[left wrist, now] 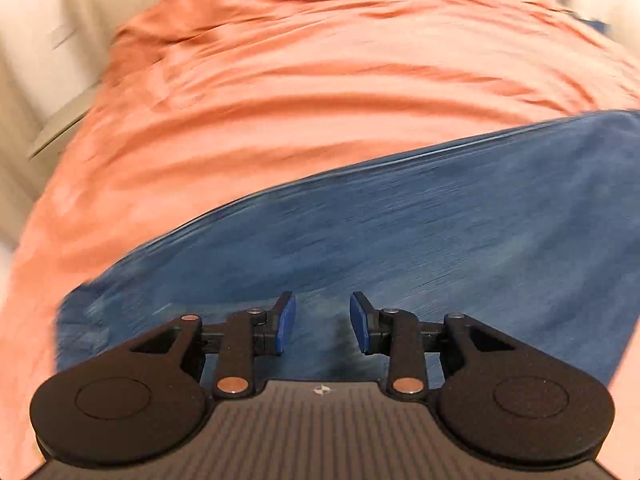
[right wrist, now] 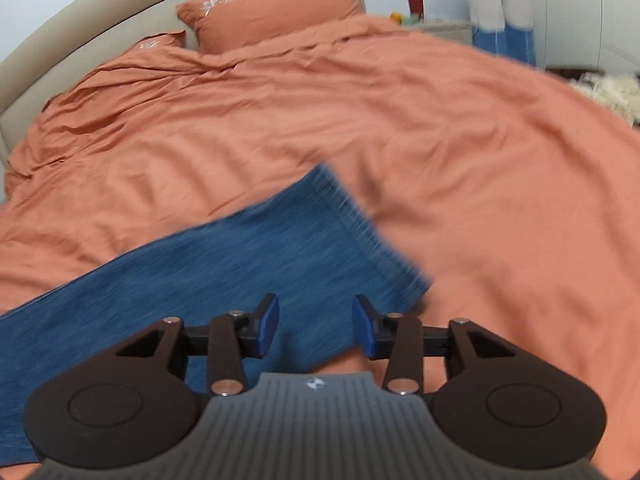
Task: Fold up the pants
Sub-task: 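Lift the held leg hem and fold it toward the waistband with the right gripper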
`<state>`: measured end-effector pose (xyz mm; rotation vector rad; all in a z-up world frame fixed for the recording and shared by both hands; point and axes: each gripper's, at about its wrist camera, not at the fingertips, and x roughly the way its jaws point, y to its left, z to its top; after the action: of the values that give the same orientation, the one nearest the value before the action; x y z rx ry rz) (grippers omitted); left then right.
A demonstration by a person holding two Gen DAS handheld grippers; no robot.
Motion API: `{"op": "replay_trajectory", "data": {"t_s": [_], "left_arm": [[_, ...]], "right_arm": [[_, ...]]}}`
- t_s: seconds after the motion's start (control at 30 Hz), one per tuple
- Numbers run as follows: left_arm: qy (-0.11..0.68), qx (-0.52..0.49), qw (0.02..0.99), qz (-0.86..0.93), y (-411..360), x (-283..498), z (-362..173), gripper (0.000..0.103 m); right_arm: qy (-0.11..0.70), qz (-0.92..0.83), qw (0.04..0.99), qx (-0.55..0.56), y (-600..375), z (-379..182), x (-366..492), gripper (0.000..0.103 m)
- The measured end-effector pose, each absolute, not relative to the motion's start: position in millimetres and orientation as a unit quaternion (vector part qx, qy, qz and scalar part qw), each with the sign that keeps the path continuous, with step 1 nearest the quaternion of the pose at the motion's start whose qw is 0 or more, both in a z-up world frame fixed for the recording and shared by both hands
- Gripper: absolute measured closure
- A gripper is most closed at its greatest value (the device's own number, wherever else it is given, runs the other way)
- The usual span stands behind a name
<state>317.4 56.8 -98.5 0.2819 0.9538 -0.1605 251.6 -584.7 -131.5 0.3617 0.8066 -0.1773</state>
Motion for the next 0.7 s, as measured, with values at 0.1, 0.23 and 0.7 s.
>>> {"op": "replay_trajectory", "data": {"t_s": [0.1,0.23,0.7], "left_arm": [[0.451,0.147,0.873,-0.117,23.3,331.8,-109.3,0.064],[0.432,0.144,0.873,-0.174,-23.0,353.7,-119.4,0.064],[0.418,0.171,0.835,-0.314,-183.3,403.1,-156.3,0.064]], "right_arm": [[0.392,-0.083,0.888,0.227,-585.2,-146.2,241.5,0.049],[0.376,-0.096,0.869,0.308,-600.6,-162.1,227.4,0.045],[0.285,-0.092,0.819,0.49,-671.7,-210.7,237.1,0.062]]}}
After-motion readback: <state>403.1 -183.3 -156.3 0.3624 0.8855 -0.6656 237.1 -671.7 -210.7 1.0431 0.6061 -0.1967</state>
